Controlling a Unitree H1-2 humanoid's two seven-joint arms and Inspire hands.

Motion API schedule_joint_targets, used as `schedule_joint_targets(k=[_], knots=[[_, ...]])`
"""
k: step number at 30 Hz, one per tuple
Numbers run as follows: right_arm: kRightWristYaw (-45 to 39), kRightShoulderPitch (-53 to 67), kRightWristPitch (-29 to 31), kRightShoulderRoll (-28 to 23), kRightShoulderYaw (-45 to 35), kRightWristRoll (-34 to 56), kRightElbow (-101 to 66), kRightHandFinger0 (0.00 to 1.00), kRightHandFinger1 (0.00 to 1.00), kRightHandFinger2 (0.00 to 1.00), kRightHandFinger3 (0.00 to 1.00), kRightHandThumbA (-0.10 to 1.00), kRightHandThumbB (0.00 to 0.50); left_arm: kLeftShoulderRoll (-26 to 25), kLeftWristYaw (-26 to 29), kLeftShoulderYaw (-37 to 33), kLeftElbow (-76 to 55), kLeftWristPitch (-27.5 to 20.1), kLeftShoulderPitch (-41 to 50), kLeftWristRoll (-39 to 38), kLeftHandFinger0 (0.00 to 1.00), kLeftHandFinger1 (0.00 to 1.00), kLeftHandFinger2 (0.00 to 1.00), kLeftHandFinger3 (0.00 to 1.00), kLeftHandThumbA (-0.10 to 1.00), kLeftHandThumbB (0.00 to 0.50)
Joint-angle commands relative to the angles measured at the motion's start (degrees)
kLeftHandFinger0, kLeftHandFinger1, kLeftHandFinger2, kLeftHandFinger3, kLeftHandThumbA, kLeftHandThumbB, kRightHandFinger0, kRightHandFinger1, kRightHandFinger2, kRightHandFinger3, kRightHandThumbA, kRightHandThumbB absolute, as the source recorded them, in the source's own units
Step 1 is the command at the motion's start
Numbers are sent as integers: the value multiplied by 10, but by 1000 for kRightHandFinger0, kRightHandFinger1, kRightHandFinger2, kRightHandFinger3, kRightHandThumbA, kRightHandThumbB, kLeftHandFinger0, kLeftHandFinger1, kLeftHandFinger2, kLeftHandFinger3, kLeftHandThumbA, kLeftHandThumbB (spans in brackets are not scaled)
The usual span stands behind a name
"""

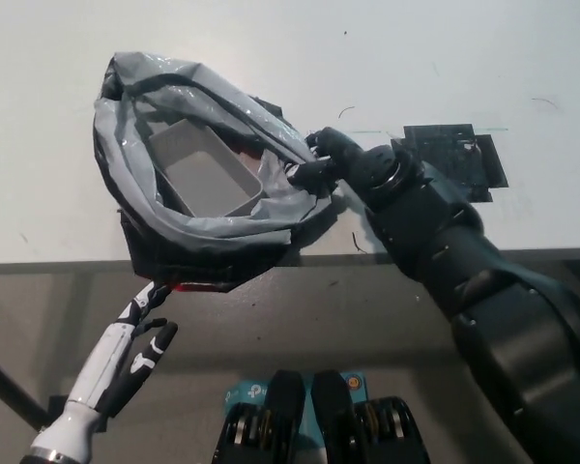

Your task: Use the right hand to pick up a small rectangular container and put it into a plastic bag and lift the bag

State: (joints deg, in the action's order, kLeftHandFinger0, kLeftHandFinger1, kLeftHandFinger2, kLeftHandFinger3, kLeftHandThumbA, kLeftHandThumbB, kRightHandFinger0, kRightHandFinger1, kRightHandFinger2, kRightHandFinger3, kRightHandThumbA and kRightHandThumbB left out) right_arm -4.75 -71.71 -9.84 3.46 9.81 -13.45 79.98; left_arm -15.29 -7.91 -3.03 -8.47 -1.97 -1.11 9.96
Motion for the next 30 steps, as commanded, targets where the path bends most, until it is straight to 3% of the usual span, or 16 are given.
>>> schedule_joint_targets(k=[1, 2, 3, 5, 7, 12, 13, 14, 15, 17, 18, 19, 20, 26, 30], knots=[[48, -30, -1, 2, -13, 14, -6, 0, 376, 726, 741, -100, 172, -14, -10, 0, -19, -2, -11, 1, 905, 1000, 1000, 1000, 965, 134], [52, -30, -1, 0, -12, 12, -7, 21, 406, 765, 903, -100, 143, -14, -12, 0, -18, -2, -12, 0, 903, 1000, 1000, 1000, 965, 132], [52, -30, -2, 0, -12, 12, -7, 21, 406, 765, 903, -100, 143, -14, -12, 0, -18, -2, -13, 0, 903, 1000, 1000, 1000, 965, 132], [57, -28, 2, -4, -16, 15, -8, 42, 462, 796, 1000, -100, 140, -15, -12, 1, -18, -5, -13, 0, 897, 1000, 1000, 1000, 962, 128], [60, -28, 5, -8, -20, 18, -9, 55, 459, 774, 1000, -100, 137, -15, -12, 1, -17, -6, -14, 1, 896, 1000, 1000, 1000, 961, 128], [74, -35, 2, -18, -21, 16, -14, 104, 516, 843, 1000, -100, 159, -15, -12, 2, -15, -5, -17, 0, 897, 1000, 1000, 1000, 960, 129], [75, -38, -1, -20, -24, 19, -17, 97, 497, 836, 1000, -100, 161, -14, -12, 1, -15, -4, -17, 0, 898, 1000, 1000, 1000, 959, 129], [68, -47, 4, -27, -40, 35, -28, 16, 399, 757, 865, -100, 151, -14, -12, 1, -14, -5, -18, 0, 903, 1000, 1000, 1000, 956, 123], [52, -55, 8, -33, -62, 57, -38, 4, 381, 746, 985, -100, 142, -14, -12, 1, -13, -7, -19, 0, 904, 1000, 1000, 1000, 954, 121], [35, -67, 2, -37, -87, 80, -49, 0, 277, 670, 850, -100, 140, -13, -11, 1, -13, -9, -20, 0, 903, 1000, 1000, 1000, 952, 121], [20, -84, -18, -38, -129, 119, -72, 0, 226, 658, 926, -100, 147, -13, -10, 2, -12, -10, -21, -1, 903, 1000, 1000, 1000, 950, 121], [13, -90, -28, -38, -146, 134, -82, 0, 215, 662, 930, -100, 148, -13, -10, 2, -12, -11, -21, -2, 902, 1000, 1000, 1000, 949, 121], [2, -111, -51, -38, -188, 174, -102, 0, 210, 706, 1000, -100, 166, -13, -10, 2, -12, -11, -21, -1, 903, 1000, 1000, 1000, 949, 121], [0, -207, -125, -35, -283, 244, -144, 0, 145, 629, 1000, -100, 149, -11, -8, 2, -10, -11, -21, 0, 917, 1000, 1000, 1000, 960, 135], [-4, -283, -146, -36, -294, 249, -157, 0, 129, 638, 1000, -100, 157, -11, -10, 1, -10, -4, -24, 0, 920, 1000, 1000, 1000, 973, 122]])
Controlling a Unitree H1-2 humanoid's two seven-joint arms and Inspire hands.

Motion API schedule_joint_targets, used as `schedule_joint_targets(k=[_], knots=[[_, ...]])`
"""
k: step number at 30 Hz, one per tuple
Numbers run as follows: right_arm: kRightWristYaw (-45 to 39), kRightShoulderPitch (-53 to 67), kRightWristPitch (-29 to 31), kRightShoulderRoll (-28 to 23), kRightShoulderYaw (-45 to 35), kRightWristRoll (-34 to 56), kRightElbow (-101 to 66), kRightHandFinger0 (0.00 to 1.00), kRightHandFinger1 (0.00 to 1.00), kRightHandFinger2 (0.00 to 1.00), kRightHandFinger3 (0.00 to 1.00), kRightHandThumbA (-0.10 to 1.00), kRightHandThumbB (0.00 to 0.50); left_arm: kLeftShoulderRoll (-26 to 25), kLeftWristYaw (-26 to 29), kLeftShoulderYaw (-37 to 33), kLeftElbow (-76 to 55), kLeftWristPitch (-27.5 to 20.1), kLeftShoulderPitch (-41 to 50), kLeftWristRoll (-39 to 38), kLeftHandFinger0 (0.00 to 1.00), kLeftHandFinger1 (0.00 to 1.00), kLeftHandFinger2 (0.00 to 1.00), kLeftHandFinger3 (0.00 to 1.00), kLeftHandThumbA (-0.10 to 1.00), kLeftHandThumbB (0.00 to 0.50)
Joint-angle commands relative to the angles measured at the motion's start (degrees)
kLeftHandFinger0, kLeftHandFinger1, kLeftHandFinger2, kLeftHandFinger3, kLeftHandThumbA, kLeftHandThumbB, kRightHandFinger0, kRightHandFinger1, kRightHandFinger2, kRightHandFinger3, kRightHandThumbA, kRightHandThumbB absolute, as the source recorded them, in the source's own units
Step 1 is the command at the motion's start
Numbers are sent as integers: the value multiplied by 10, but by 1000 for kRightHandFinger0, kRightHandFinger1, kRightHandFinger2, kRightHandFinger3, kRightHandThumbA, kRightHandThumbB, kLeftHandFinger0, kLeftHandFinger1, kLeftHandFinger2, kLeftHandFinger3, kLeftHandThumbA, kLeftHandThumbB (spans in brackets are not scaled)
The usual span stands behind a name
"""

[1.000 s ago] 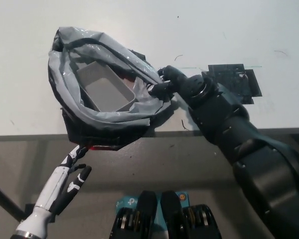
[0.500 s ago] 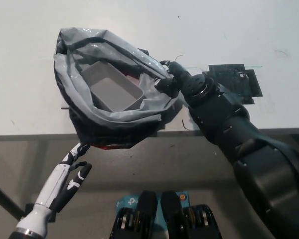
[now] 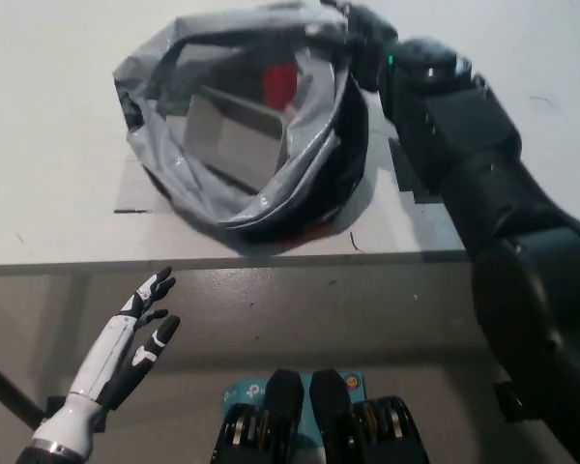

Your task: Use the right hand to pick up a small rectangular container and put it into a plastic bag and lift the bag

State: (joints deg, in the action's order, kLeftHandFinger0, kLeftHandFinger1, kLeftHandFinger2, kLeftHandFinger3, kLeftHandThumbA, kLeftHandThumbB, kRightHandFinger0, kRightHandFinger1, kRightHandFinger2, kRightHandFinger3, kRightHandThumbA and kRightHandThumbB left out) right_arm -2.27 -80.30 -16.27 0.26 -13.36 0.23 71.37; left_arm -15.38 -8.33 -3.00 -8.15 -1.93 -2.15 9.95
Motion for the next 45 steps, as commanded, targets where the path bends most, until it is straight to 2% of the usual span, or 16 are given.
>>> schedule_joint_targets(k=[1, 5, 11, 18, 19, 20, 21, 24, 27, 28, 32, 33, 35, 40, 41, 45], knots=[[-30, -217, -87, -5, -63, 111, -66, 0, 134, 660, 1000, -100, 138, -10, -6, 1, -14, -3, -14, 2, 920, 1000, 1000, 1000, 980, 129], [-31, -262, -93, -7, -66, 108, -49, 0, 174, 737, 1000, -100, 149, -10, -5, 0, -15, -4, -16, 5, 912, 1000, 1000, 1000, 987, 113], [-23, -290, -91, -3, -63, 101, -34, 0, 184, 736, 996, -100, 147, -10, -5, -2, -13, -10, -19, 6, 889, 1000, 1000, 1000, 962, 102], [-26, -327, -87, -9, -74, 112, -14, 0, 182, 665, 537, -100, 100, -11, -8, -3, -17, -4, -22, 6, 898, 1000, 1000, 1000, 957, 103], [-24, -334, -88, -11, -78, 116, -14, 0, 190, 670, 563, -100, 97, -10, -8, -4, -18, -4, -21, 7, 897, 1000, 1000, 1000, 957, 103], [-21, -343, -92, -13, -85, 124, -13, 0, 198, 683, 727, -100, 95, -10, -8, -4, -19, -3, -20, 7, 897, 1000, 1000, 1000, 956, 104], [-19, -346, -93, -14, -88, 127, -13, 0, 198, 684, 767, -100, 92, -10, -9, -5, -20, -3, -20, 7, 898, 1000, 1000, 1000, 956, 104], [-8, -361, -92, -19, -109, 146, -10, 0, 208, 696, 696, -100, 79, -10, -9, -6, -20, -2, -19, 8, 898, 1000, 1000, 1000, 954, 105], [4, -369, -81, -20, -128, 158, -9, 0, 222, 723, 811, -100, 80, -12, -11, -8, -22, 1, -19, 10, 898, 1000, 1000, 1000, 956, 107], [7, -370, -79, -20, -132, 161, -8, 0, 226, 726, 702, -100, 78, -13, -12, -8, -23, 1, -18, 11, 896, 1000, 1000, 1000, 958, 107], [33, -358, -53, -13, -147, 165, -2, 0, 207, 697, 713, -100, 63, -12, -14, -11, -26, 5, -14, 7, 897, 1000, 1000, 1000, 944, 114], [36, -354, -50, -12, -149, 166, 0, 0, 213, 692, 746, -100, 61, -12, -14, -12, -25, 4, -14, 7, 897, 1000, 1000, 1000, 941, 114], [40, -337, -43, -6, -151, 165, 0, 0, 224, 695, 1000, -100, 63, -13, -16, -15, -24, 1, -15, 8, 897, 1000, 1000, 1000, 935, 109], [51, -292, -24, 11, -148, 162, 9, 0, 214, 732, 1000, -100, 67, -15, -16, -22, -19, -6, -19, 13, 886, 1000, 1000, 1000, 925, 110], [52, -279, -16, 18, -146, 162, 10, 0, 209, 721, 839, -100, 75, -16, -16, -23, -19, -6, -20, 15, 881, 1000, 1000, 1000, 921, 107], [53, -249, -2, 30, -144, 165, 20, 0, 207, 736, 817, -100, 80, -16, -17, -25, -21, -4, -22, 17, 877, 1000, 1000, 1000, 912, 118]])
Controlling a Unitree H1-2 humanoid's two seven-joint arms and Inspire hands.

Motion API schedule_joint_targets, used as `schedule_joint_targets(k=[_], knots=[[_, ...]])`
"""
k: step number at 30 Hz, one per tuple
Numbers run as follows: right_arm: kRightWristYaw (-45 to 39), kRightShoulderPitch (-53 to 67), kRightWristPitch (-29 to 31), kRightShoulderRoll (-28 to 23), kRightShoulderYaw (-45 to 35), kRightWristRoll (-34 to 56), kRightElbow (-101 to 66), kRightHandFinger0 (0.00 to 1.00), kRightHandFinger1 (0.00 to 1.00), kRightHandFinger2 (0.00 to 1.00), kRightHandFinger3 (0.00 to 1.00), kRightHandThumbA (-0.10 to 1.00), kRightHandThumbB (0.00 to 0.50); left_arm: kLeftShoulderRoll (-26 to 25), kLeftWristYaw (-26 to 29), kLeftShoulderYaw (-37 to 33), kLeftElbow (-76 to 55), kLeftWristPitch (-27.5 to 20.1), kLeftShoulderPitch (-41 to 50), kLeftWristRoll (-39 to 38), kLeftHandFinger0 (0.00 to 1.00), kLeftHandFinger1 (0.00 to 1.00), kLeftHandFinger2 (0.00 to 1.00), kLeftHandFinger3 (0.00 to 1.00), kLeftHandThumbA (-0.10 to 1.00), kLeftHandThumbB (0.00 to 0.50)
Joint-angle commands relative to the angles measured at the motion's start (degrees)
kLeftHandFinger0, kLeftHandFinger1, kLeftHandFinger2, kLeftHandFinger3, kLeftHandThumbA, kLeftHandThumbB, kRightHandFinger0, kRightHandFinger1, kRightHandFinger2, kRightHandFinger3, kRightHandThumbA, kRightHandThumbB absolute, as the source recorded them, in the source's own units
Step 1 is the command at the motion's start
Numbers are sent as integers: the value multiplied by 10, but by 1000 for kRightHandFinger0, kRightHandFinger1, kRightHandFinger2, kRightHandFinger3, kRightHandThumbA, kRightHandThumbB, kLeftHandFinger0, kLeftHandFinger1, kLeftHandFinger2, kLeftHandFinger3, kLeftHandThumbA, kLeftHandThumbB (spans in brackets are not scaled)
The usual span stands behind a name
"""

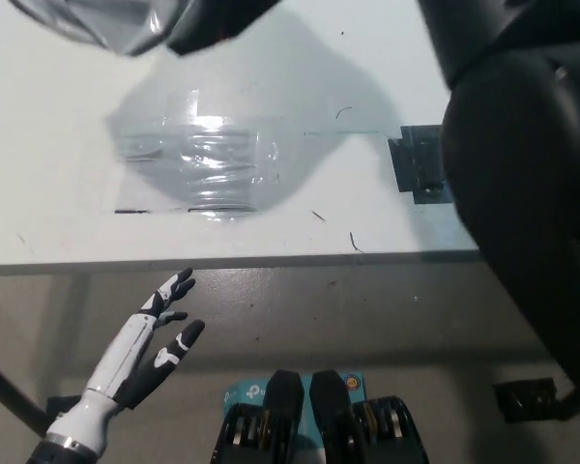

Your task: Use the right hand to pick up a small rectangular container and put it into a plastic bag and lift the bag

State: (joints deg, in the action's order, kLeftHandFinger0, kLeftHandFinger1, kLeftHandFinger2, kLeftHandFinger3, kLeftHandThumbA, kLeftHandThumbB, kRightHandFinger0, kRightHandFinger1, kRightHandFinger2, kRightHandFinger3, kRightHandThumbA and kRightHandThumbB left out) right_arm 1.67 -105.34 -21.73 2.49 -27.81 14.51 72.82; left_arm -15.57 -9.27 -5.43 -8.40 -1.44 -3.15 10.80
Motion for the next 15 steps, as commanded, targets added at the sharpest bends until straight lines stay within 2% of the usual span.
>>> schedule_joint_targets(k=[1, 3, 4, 5, 8, 10, 12, 13, 14, 15], knots=[[17, 9, 57, 11, -1, 26, 7, 0, 204, 737, 751, -100, 83, -14, -8, -1, -20, -8, -13, 9, 877, 1000, 1000, 1000, 912, 118], [24, 21, 63, 16, -6, 33, 13, 0, 196, 728, 886, -100, 91, -14, -11, -2, -22, -2, -14, 8, 881, 1000, 1000, 1000, 910, 123], [22, 26, 64, 17, -6, 35, 16, 0, 188, 711, 867, -100, 92, -14, -12, -2, -23, 1, -14, 8, 882, 1000, 1000, 1000, 910, 124], [24, 34, 65, 19, -5, 35, 20, 0, 188, 705, 1000, -100, 125, -14, -13, -1, -23, 2, -13, 8, 881, 1000, 1000, 1000, 907, 131], [36, 69, 85, 27, -9, 40, 31, 0, 156, 703, 1000, -100, 65, -17, -17, -1, -24, -4, -12, 1, 873, 1000, 1000, 1000, 879, 118], [49, 86, 92, 28, -5, 36, 42, 0, 182, 749, 1000, -100, 94, -16, -15, -3, -23, -6, -12, 7, 864, 1000, 1000, 1000, 879, 132], [55, 97, 95, 28, -2, 33, 49, 0, 198, 773, 1000, -100, 82, -16, -17, -4, -23, -6, -11, 9, 864, 1000, 1000, 1000, 883, 134], [59, 109, 96, 26, 1, 31, 57, 0, 177, 755, 941, -100, 65, -16, -18, -5, -22, -6, -11, 10, 864, 1000, 1000, 1000, 885, 134], [64, 121, 106, 26, 0, 32, 63, 0, 169, 749, 790, -100, 86, -16, -19, -7, -22, -6, -11, 12, 863, 1000, 1000, 1000, 887, 134], [70, 127, 112, 26, 3, 29, 65, 0, 177, 756, 865, -100, 106, -16, -19, -7, -22, -6, -11, 14, 865, 1000, 1000, 1000, 890, 139]])
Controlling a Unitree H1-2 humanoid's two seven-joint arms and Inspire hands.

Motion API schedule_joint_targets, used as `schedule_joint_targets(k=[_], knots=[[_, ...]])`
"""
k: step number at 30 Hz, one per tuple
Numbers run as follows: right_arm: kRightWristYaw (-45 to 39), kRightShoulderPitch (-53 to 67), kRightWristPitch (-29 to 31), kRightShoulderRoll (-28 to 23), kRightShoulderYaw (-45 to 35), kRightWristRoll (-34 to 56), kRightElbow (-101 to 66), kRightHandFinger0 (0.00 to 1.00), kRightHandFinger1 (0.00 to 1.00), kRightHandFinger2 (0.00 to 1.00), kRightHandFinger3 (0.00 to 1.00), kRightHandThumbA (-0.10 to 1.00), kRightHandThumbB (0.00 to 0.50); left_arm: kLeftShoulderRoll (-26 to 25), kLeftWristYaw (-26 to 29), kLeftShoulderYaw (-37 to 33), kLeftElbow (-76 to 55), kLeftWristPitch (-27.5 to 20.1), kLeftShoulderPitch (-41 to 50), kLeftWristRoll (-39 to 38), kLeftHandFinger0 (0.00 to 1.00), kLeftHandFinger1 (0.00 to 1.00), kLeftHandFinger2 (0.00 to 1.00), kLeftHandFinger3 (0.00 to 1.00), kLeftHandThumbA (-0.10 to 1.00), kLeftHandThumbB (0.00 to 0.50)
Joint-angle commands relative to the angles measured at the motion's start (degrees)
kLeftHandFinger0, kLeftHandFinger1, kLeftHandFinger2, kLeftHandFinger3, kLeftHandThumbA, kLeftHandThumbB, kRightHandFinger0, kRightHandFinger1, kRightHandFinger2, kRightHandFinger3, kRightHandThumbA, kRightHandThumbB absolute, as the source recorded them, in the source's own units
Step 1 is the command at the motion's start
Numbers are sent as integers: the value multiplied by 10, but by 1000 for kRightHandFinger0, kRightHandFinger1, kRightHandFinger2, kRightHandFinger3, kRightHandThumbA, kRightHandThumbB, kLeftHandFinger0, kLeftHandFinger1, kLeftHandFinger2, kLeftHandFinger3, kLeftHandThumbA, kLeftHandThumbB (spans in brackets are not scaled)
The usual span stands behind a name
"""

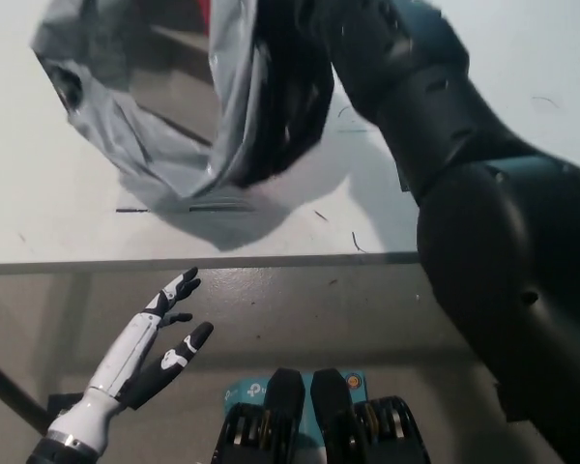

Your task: Use the right hand to pick up a small rectangular container and put it into a plastic bag and lift the bag

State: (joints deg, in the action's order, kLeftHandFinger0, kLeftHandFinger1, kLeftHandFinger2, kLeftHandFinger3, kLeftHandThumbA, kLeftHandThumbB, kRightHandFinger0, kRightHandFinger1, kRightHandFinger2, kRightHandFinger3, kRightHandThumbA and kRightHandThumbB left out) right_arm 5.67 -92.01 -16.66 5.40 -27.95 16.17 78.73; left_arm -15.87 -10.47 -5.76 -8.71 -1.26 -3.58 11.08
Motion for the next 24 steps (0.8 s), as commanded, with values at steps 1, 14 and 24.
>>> schedule_joint_targets(k=[1, 14, 24], knots=[[35, 2, 67, -3, 10, 7, 9, 0, 196, 780, 962, -100, 107, -13, -7, -5, -19, -6, -8, 14, 876, 1000, 1000, 1000, 898, 145], [20, 16, 5, -51, 152, -75, 25, 1000, 1000, 1000, 1000, 811, 282, -19, -15, -13, -20, -9, -20, 32, 879, 1000, 1000, 1000, 893, 130], [13, -17, 59, -70, 314, -183, 7, 1000, 1000, 1000, 1000, 820, 401, -18, -19, -17, -21, -8, -22, 38, 858, 973, 1000, 1000, 871, 127]])
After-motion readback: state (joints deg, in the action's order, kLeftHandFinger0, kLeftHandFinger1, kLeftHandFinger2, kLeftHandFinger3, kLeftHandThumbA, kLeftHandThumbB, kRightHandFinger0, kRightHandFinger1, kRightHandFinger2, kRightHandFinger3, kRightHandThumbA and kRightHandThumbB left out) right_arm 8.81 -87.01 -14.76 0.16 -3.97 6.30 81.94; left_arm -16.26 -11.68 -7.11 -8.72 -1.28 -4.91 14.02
